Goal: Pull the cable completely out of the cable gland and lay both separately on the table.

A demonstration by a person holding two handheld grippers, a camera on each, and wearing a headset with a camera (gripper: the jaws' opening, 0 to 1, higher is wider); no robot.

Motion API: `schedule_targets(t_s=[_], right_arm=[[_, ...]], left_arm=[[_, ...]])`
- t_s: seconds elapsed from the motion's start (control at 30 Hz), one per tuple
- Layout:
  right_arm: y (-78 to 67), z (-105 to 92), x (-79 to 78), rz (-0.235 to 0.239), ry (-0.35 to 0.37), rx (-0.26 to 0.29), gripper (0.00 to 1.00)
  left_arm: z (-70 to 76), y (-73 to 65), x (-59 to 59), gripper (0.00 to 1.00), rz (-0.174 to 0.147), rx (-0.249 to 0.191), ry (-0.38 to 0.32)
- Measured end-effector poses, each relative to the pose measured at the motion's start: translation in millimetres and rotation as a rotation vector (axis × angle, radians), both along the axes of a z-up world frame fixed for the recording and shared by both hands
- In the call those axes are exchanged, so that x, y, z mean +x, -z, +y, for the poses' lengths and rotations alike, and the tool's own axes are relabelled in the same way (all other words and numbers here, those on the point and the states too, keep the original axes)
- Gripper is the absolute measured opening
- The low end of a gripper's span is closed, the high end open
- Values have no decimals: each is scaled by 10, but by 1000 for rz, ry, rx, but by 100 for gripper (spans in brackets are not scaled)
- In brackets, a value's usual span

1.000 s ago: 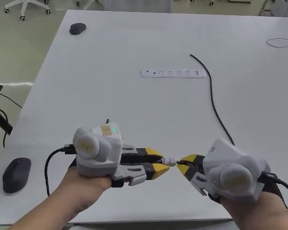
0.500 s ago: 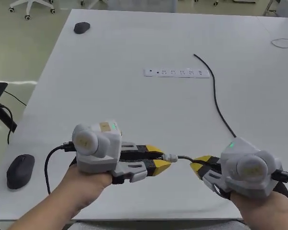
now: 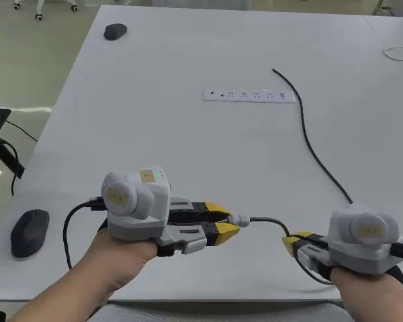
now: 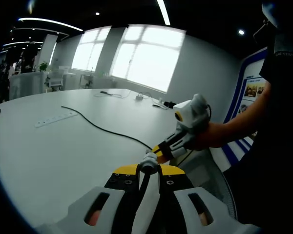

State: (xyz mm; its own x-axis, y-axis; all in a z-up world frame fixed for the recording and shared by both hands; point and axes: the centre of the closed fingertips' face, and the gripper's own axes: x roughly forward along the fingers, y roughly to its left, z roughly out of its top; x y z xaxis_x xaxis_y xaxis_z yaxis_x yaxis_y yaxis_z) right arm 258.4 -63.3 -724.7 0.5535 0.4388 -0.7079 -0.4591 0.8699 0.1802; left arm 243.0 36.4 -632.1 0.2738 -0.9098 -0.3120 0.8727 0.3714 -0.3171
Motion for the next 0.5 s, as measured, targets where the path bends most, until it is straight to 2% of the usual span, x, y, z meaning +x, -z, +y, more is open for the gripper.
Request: schedule_targets(t_s=[0.27,0.43,0.5], right_arm=[[-30,10,-15,-18,-21,-4,0],[-64,-14,-12,-46,-64,-46,1],[-109,-29,-12,-50,-57,-45,1]], left_arm=[[51,19,38,15,7,3,-12],[82,38,50,15,5,11,-17],[88,54,50,15,-1,23,-12]])
